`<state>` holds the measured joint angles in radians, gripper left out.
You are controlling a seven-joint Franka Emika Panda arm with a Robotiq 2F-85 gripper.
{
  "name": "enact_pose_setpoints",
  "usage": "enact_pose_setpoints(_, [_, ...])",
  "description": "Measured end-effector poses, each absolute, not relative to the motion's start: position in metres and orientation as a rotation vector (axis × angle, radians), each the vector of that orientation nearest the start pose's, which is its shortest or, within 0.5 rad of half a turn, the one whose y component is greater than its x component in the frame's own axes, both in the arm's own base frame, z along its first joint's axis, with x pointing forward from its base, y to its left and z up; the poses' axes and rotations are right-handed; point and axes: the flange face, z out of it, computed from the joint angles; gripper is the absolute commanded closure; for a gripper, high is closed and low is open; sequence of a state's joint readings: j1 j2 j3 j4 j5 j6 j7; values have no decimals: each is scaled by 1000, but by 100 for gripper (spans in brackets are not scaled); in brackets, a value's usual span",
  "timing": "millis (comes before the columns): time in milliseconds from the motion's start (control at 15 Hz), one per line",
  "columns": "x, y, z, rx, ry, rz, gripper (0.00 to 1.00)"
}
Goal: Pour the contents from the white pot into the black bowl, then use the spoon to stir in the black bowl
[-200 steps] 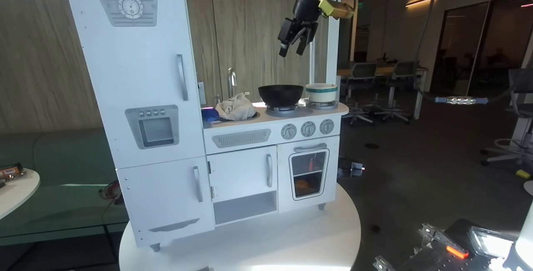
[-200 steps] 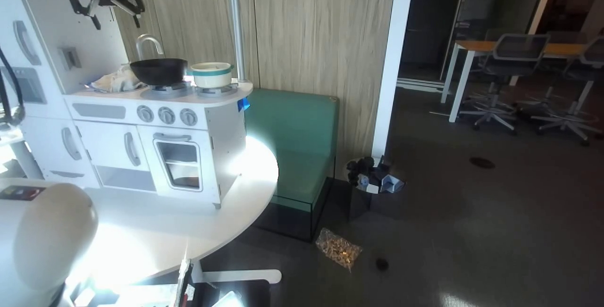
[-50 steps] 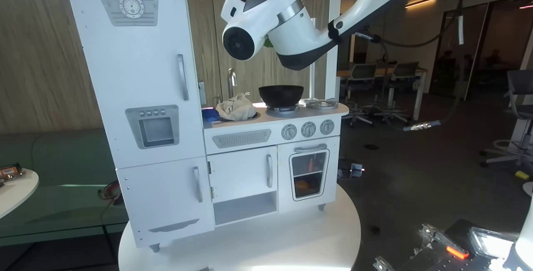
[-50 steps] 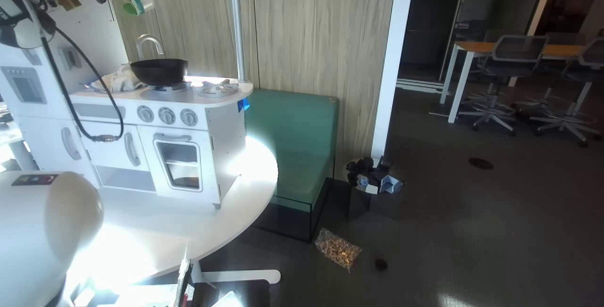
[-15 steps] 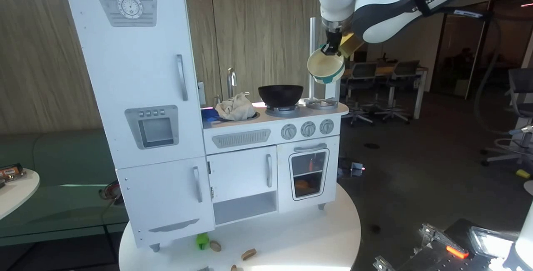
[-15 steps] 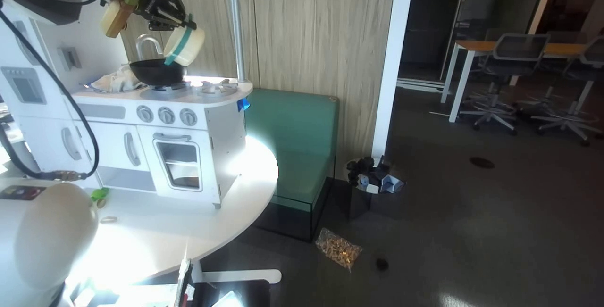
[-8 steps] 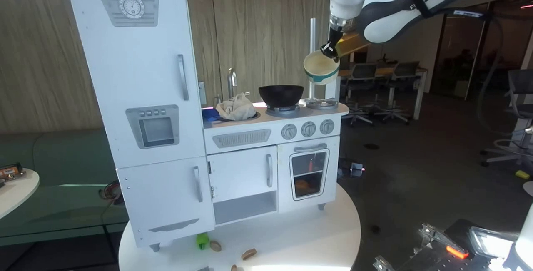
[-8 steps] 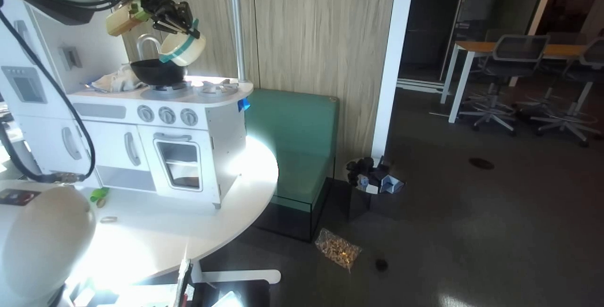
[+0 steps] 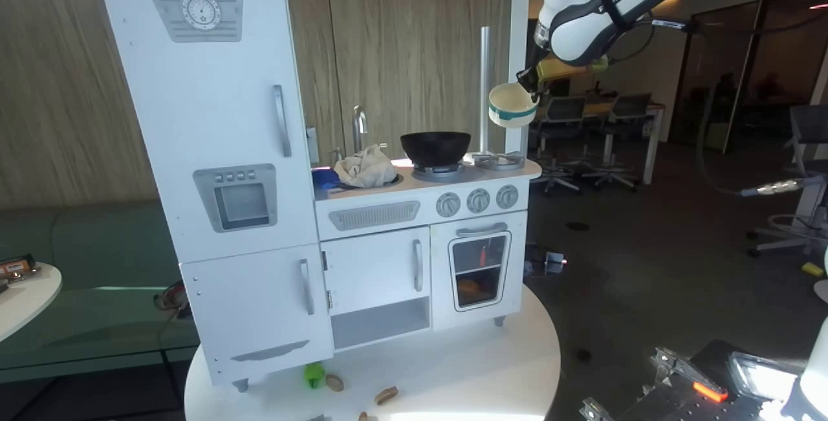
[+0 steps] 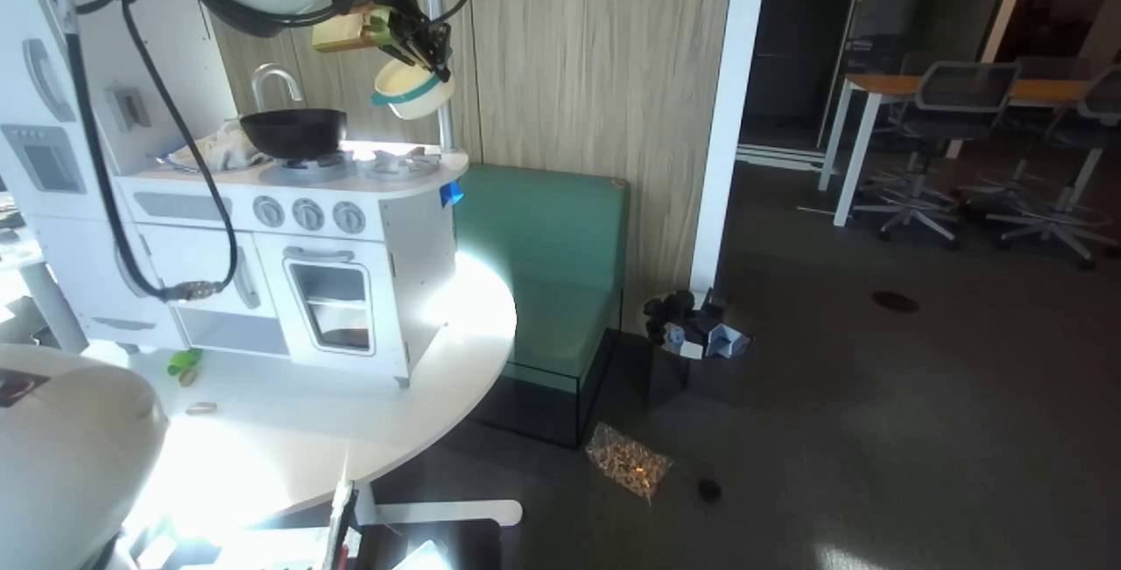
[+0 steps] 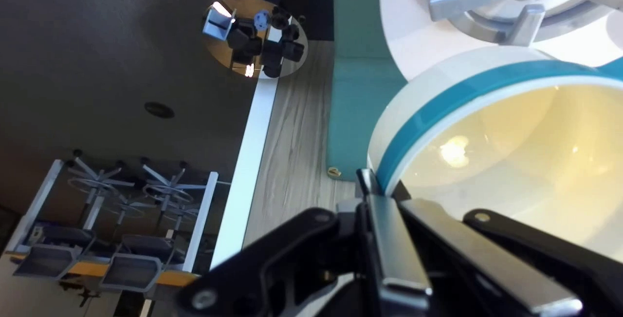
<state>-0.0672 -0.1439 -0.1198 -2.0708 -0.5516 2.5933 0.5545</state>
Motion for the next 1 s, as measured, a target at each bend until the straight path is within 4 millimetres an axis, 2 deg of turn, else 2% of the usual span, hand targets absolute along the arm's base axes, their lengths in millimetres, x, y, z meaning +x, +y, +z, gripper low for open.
enact_pose_setpoints(133, [566,-82,561,-3129,511,-1127,99])
enact_pose_setpoints(333, [576,-65,552,-3140,467,-997,99])
enact_pose_setpoints(733, [574,-75,543,-3224,518,-757,99])
enact_pose_setpoints(1000, [579,-75,527,-3250,486,-622,99])
